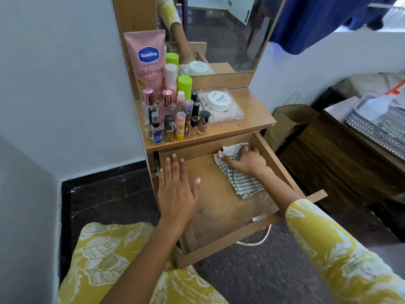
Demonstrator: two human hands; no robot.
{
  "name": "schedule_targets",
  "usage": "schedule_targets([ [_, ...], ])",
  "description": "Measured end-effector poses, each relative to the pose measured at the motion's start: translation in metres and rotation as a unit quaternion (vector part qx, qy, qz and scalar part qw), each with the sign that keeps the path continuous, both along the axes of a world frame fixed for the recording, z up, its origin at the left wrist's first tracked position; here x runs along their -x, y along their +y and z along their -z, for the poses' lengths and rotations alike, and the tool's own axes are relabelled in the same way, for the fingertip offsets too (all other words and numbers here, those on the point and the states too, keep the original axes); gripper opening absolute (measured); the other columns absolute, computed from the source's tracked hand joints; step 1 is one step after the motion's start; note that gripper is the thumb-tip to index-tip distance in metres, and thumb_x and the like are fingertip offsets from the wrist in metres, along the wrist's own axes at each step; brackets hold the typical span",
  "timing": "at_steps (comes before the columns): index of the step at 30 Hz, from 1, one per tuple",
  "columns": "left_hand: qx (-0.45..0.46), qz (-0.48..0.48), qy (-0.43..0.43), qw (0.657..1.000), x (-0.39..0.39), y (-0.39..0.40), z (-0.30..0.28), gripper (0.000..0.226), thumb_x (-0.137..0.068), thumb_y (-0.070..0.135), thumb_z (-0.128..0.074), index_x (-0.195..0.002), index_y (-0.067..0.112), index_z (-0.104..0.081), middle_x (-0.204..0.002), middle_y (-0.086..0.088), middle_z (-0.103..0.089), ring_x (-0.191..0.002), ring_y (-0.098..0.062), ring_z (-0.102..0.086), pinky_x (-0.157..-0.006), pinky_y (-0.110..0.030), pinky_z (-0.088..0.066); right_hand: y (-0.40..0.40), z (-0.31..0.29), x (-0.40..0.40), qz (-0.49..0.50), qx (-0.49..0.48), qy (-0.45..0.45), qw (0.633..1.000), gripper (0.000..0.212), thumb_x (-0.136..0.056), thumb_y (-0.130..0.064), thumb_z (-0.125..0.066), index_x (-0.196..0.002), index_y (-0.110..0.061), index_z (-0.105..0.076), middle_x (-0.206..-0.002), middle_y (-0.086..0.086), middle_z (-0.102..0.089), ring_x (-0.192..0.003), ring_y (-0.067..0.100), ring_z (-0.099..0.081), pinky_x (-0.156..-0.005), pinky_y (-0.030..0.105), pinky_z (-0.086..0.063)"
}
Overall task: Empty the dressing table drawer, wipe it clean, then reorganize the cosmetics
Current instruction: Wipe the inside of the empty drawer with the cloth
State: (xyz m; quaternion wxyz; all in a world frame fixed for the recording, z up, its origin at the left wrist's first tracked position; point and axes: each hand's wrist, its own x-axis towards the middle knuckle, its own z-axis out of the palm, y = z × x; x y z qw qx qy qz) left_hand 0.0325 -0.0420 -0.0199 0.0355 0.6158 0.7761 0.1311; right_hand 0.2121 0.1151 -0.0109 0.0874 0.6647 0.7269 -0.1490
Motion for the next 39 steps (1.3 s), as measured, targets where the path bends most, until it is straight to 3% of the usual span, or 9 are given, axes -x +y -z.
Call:
schedule_targets([
  [5, -0.006, 0.0, -0.008, 1.0, -0.001, 0.0, 0.004, 0.068, -0.095, 0.051, -0.007, -0.148, 0.01, -0.005, -0.156, -0.012, 0.005, -0.143, -0.026, 0.01, -0.114, -0.038, 0.008, -0.011, 0.005, 0.003, -0.008, 0.004, -0.043, 0.999, 0.125, -0.06, -0.096, -0.021, -0.144, -0.004, -0.025, -0.146, 0.021, -0.037, -0.134, 0.039, -0.033, -0.105, 0.047, -0.035],
  [12, 0.005, -0.002, -0.011, 1.0, 0.0, 0.0, 0.005, 0.067, -0.096, 0.051, -0.008, -0.149, 0.011, -0.003, -0.156, -0.011, 0.005, -0.143, -0.026, 0.01, -0.115, -0.038, 0.008, 0.001, -0.006, 0.012, 0.024, 0.089, 0.084, 0.992, 0.122, -0.067, -0.091, -0.03, -0.149, -0.004, -0.011, -0.154, 0.019, -0.023, -0.141, 0.039, -0.022, -0.114, 0.052, -0.025],
  [16, 0.011, 0.026, -0.047, 0.998, 0.007, -0.001, 0.002, 0.067, -0.096, 0.051, -0.009, -0.147, 0.013, 0.011, -0.154, -0.008, 0.019, -0.142, -0.021, 0.018, -0.114, -0.035, 0.012, -0.005, -0.017, -0.003, -0.005, 0.114, 0.154, 0.981, 0.098, -0.08, -0.081, -0.015, -0.149, -0.011, -0.021, -0.155, 0.016, -0.025, -0.141, 0.034, -0.028, -0.115, 0.045, -0.018],
  [20, 0.03, 0.07, -0.053, 0.996, 0.026, -0.008, 0.001, 0.064, -0.097, 0.048, -0.01, -0.144, 0.015, 0.02, -0.15, -0.004, 0.03, -0.139, -0.015, 0.024, -0.111, -0.033, 0.014, -0.02, 0.005, -0.005, -0.088, 0.127, 0.074, 0.985, 0.065, -0.099, -0.052, -0.008, -0.152, -0.015, -0.006, -0.159, 0.012, 0.004, -0.146, 0.03, 0.011, -0.117, 0.048, 0.009],
  [22, 0.039, 0.076, -0.043, 0.995, 0.032, -0.012, 0.0, 0.063, -0.098, 0.046, -0.011, -0.143, 0.016, 0.02, -0.15, -0.002, 0.031, -0.139, -0.014, 0.023, -0.112, -0.034, 0.012, -0.024, 0.017, 0.007, -0.089, 0.136, 0.057, 0.985, 0.06, -0.102, -0.044, -0.012, -0.151, -0.016, 0.007, -0.158, 0.011, 0.017, -0.143, 0.031, 0.024, -0.117, 0.053, 0.009],
  [28, 0.088, 0.13, -0.083, 0.984, 0.051, -0.008, -0.01, 0.059, -0.097, 0.048, -0.008, -0.143, 0.021, 0.017, -0.152, 0.006, 0.017, -0.14, -0.006, 0.014, -0.113, -0.031, 0.008, -0.049, 0.028, 0.082, -0.091, 0.133, 0.017, 0.987, 0.065, -0.099, -0.017, -0.029, -0.151, -0.015, 0.011, -0.157, 0.015, 0.019, -0.142, 0.039, 0.022, -0.117, 0.055, 0.004],
  [32, 0.099, 0.15, -0.057, 0.982, 0.055, -0.008, -0.01, 0.058, -0.1, 0.041, -0.016, -0.146, 0.02, 0.014, -0.15, 0.004, 0.025, -0.141, -0.009, 0.016, -0.114, -0.033, 0.007, -0.08, 0.03, 0.119, -0.092, 0.145, 0.059, 0.983, 0.071, -0.099, -0.025, -0.038, -0.151, -0.024, 0.01, -0.156, 0.011, 0.023, -0.141, 0.038, 0.025, -0.115, 0.053, 0.004],
  [35, 0.089, 0.15, -0.064, 0.983, 0.055, -0.011, -0.01, 0.059, -0.101, 0.039, -0.019, -0.147, 0.021, 0.014, -0.15, 0.005, 0.028, -0.14, -0.008, 0.019, -0.114, -0.033, 0.006, -0.075, 0.014, 0.116, -0.096, 0.18, 0.126, 0.971, 0.066, -0.099, -0.021, -0.039, -0.152, -0.025, -0.001, -0.159, 0.01, 0.011, -0.145, 0.035, 0.013, -0.117, 0.047, -0.006],
  [39, 0.086, 0.147, -0.063, 0.983, 0.053, -0.013, -0.009, 0.059, -0.101, 0.039, -0.018, -0.145, 0.022, 0.017, -0.149, 0.006, 0.03, -0.138, -0.008, 0.022, -0.113, -0.033, 0.008, -0.063, -0.009, 0.087, -0.156, 0.065, 0.162, 0.972, 0.054, -0.095, -0.012, -0.046, -0.146, -0.025, -0.033, -0.152, 0.007, -0.034, -0.132, 0.025, -0.042, -0.095, 0.026, -0.037],
])
